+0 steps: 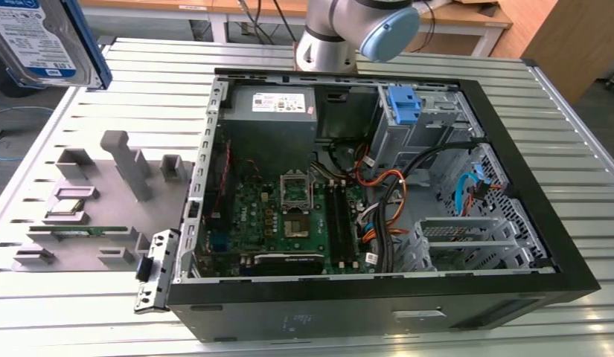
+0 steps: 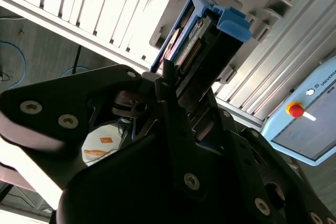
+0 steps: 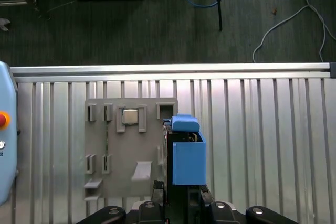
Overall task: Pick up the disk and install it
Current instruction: 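Pick up the disk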
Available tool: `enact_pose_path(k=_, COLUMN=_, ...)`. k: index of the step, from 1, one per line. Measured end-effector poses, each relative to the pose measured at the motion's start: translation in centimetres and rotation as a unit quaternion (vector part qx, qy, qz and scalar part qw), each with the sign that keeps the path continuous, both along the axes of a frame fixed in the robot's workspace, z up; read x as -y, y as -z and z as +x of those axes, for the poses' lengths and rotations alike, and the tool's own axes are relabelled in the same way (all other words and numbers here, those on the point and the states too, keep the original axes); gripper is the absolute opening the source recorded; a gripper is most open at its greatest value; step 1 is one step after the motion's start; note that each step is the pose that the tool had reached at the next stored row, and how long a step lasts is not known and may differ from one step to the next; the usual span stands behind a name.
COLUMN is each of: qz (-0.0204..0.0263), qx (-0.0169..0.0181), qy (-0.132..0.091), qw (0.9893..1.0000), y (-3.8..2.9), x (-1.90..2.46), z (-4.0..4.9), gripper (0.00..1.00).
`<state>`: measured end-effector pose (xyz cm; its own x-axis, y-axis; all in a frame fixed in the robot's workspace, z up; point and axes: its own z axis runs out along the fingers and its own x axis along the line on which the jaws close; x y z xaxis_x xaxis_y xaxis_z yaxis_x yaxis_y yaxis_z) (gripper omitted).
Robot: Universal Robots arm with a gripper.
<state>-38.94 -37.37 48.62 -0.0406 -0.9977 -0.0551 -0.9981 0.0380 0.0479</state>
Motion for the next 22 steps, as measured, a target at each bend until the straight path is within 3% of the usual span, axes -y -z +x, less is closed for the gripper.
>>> enact_pose_path(k=22, qz=0.0, qx=0.0, qy=0.0, qw=1.0, y=0.0, x=0.0, z=3.33, gripper=0.35)
